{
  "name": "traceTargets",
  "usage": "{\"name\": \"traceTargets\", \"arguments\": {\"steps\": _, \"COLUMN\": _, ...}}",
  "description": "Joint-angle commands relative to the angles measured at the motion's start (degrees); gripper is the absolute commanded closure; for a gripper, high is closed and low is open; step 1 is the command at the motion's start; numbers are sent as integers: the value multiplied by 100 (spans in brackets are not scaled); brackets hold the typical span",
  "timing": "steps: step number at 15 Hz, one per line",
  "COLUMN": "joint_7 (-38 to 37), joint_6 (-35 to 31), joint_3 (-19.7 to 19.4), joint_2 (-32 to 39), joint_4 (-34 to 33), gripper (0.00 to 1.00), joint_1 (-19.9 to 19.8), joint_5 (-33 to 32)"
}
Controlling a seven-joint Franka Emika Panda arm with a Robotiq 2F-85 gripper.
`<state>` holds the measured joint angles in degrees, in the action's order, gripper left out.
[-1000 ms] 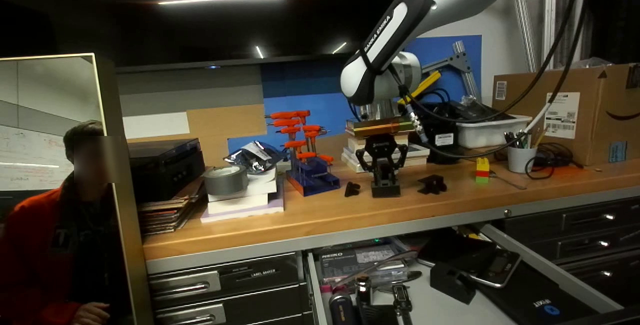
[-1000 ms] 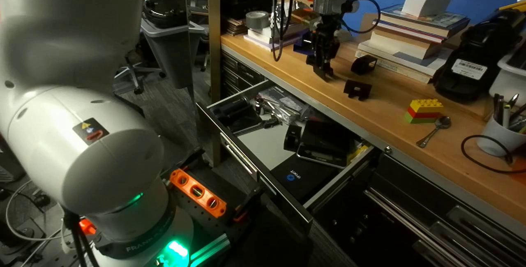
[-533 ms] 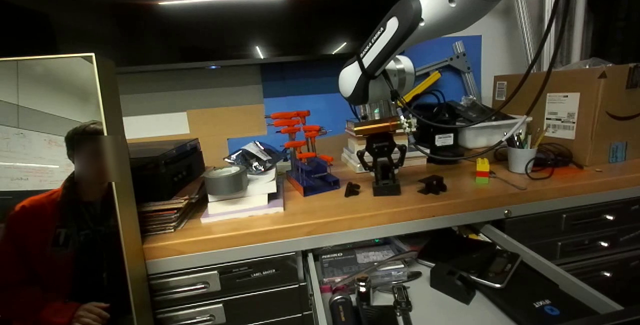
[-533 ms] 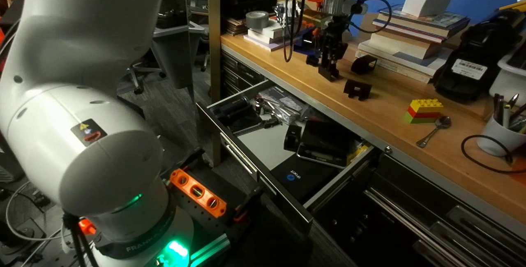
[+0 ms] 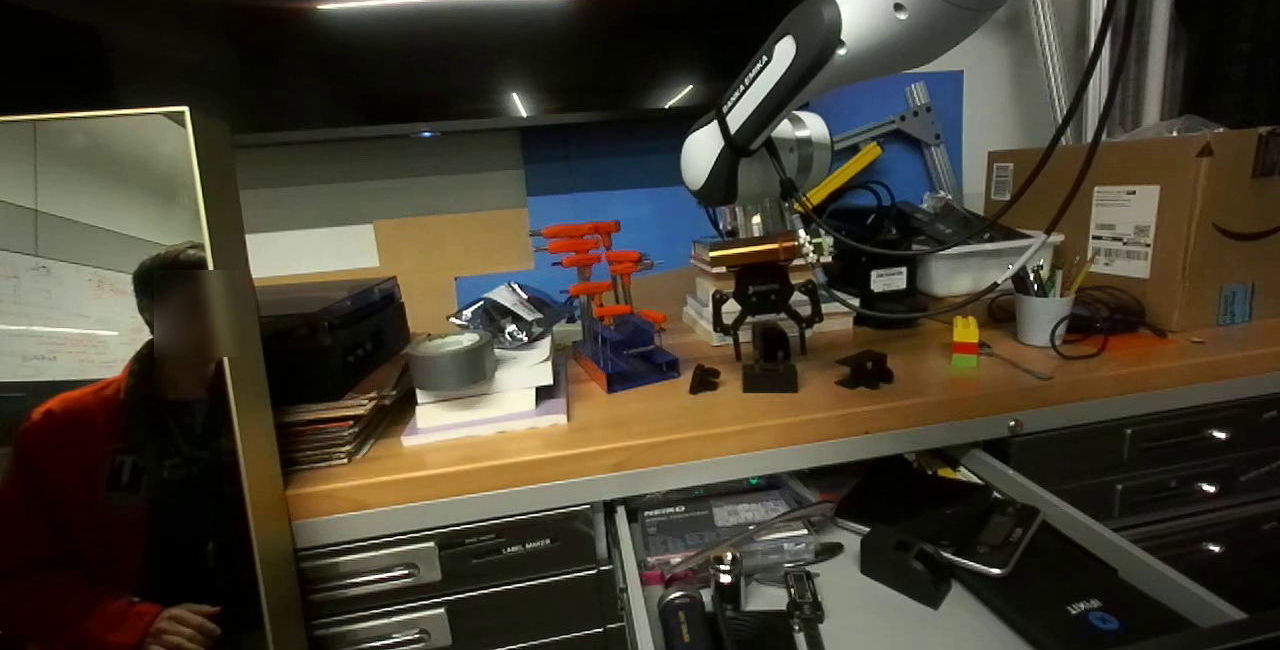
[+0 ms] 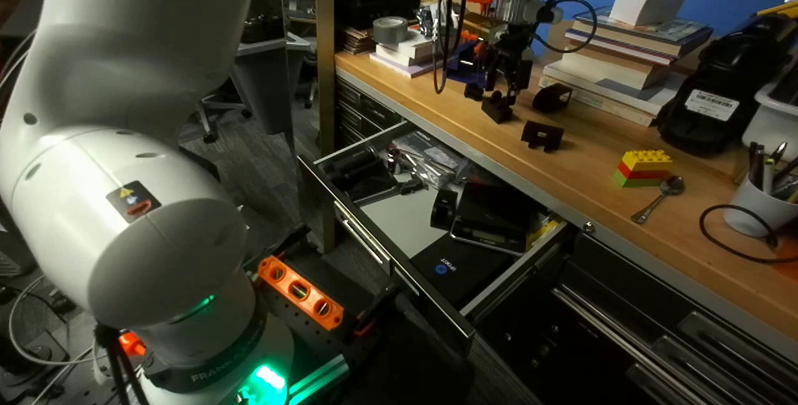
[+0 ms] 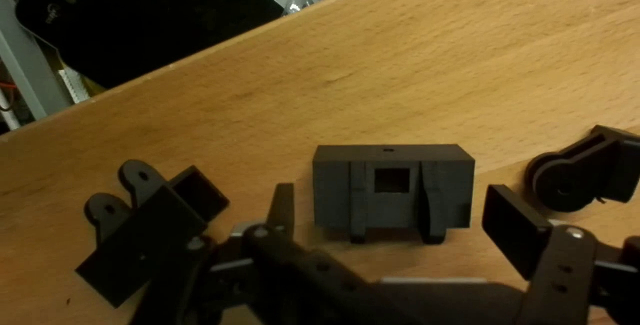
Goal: Open the top middle drawer then remove two black objects from the drawer
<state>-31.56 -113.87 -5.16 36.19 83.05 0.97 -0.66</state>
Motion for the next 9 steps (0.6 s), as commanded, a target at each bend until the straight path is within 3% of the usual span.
{"name": "traceTargets", "arguments": {"steps": 1, "joint_7": -221, "joint_6": 153, "joint_3": -111, "joint_2": -225, "joint_4": 20, "gripper": 0, "joint_1": 73, "joint_5": 87}}
{"name": "traceTargets", "arguments": {"steps": 9, "joint_7": -1161, "joint_6": 49, "joint_3": -126, "joint_2": -1508, "joint_4": 1291, "gripper": 0, "joint_1": 315, "joint_5": -75}}
